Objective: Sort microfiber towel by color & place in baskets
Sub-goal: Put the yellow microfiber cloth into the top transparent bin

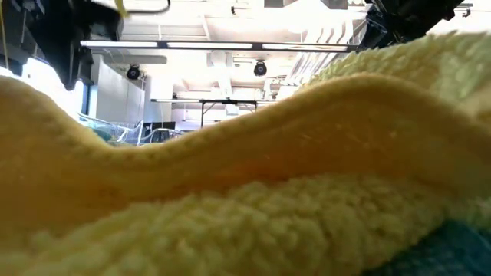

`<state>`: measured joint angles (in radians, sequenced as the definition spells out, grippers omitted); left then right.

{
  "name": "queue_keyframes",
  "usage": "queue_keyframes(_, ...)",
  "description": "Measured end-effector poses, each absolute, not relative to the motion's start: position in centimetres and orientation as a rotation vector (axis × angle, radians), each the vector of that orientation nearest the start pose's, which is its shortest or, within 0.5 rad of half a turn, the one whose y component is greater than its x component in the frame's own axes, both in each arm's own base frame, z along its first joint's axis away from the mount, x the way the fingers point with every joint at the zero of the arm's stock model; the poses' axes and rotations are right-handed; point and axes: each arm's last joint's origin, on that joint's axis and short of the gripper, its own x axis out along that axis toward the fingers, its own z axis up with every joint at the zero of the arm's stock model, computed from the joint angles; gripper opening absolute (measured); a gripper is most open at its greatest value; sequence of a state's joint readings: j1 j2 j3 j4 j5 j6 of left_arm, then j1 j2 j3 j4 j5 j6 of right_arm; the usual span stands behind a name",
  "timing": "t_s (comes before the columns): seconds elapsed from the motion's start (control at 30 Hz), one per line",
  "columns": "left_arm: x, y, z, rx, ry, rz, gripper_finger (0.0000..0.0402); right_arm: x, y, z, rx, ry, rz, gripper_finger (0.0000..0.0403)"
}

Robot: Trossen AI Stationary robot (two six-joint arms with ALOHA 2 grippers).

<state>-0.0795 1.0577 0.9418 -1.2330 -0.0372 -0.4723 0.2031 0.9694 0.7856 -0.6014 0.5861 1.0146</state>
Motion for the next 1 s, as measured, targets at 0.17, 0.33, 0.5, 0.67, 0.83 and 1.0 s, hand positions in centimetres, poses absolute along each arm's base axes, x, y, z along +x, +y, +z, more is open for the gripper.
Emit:
queue_keyframes(0.17, 14.6, -1.1, 28.8, -0.397, 1.199, 0.292, 0.0133, 18.8, 2.2, 27.2, 0.638, 0.472, -0.662, 0.0126)
queue_keyframes(0.33, 13.4, -0.9, 29.7, -0.437, 1.121, 0.296, 0.0133, 18.8, 2.4, 27.9, 0.624, 0.612, -0.585, 0.0091)
queue_keyframes(0.5, 13.0, -0.8, 30.0, -0.423, 1.065, 0.324, 0.0133, 19.1, 2.8, 27.3, 0.615, 0.926, -0.608, 0.004)
queue_keyframes(0.67, 13.0, -0.7, 30.1, -0.414, 1.052, 0.352, 0.0133, 19.6, 3.4, 25.2, 0.577, 1.28, -0.634, 0.0005)
queue_keyframes(0.83, 13.0, -0.7, 30.1, -0.422, 1.05, 0.357, 0.0133, 20.2, 4.0, 23.2, 0.627, 1.519, -0.616, 0.0014)
queue_keyframes(1.0, 13.0, -0.7, 30.1, -0.422, 1.05, 0.357, 0.0133, 20.7, 4.1, 22.1, 0.656, 1.573, -0.705, 0.0076)
